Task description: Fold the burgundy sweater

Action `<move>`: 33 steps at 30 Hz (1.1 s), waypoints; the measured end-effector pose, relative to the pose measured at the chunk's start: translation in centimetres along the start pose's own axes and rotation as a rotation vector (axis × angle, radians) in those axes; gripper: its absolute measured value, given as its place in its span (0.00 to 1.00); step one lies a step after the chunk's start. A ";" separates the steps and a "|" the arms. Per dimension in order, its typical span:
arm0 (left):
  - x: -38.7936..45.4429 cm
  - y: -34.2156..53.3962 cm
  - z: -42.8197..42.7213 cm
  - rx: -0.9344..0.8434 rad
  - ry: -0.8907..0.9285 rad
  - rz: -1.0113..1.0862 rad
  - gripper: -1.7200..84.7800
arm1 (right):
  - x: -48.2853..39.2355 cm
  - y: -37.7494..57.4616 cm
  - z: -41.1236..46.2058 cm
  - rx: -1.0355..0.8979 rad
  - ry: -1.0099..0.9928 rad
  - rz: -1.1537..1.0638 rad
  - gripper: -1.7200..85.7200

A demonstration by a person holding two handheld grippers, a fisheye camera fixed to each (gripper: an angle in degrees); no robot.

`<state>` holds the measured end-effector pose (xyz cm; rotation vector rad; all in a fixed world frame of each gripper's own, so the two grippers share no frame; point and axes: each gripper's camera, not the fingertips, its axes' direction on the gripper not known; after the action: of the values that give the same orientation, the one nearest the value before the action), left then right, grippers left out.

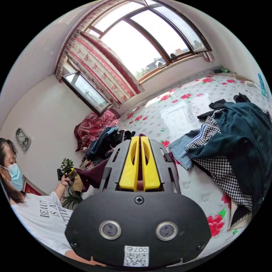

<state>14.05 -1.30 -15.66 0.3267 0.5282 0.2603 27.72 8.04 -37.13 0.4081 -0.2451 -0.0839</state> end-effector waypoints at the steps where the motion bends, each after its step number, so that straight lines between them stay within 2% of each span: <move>1: 0.9 -0.9 -0.9 0.009 -0.003 0.032 0.01 | -1.9 -0.9 -1.3 0.023 -0.003 -0.052 0.02; 5: 6.6 -1.7 -4.5 -0.021 -0.082 0.239 0.01 | -5.8 0.1 -4.3 0.064 -0.013 -0.157 0.02; 8: 6.9 1.2 -5.1 -0.058 -0.100 0.234 0.01 | -6.3 4.0 -5.5 0.029 0.024 -0.166 0.02; 13: 3.9 8.7 -1.9 -0.278 -0.219 0.152 0.01 | -2.2 14.9 -2.9 -0.277 0.141 -0.036 0.02; 18: -2.5 21.9 8.4 -0.669 -0.287 -0.080 0.01 | 2.1 25.3 3.1 -0.585 0.239 0.149 0.02; 21: -3.0 24.9 8.4 -0.644 -0.302 -0.155 0.01 | 2.7 27.8 2.8 -0.600 0.262 0.203 0.02; 26: -0.7 23.9 4.2 -0.519 -0.265 -0.119 0.01 | 0.9 26.6 -0.9 -0.526 0.208 0.168 0.02; 30: 0.7 25.8 4.7 -0.595 -0.293 -0.097 0.01 | -0.7 27.7 -0.4 -0.660 0.364 0.087 0.02; 33: 0.2 29.4 6.4 -0.606 -0.216 -0.185 0.01 | 1.0 30.8 0.7 -0.759 0.513 0.212 0.02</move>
<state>12.99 24.22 0.29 -0.2801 0.2448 0.1917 29.51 35.80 -23.95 -0.3577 0.2545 0.1368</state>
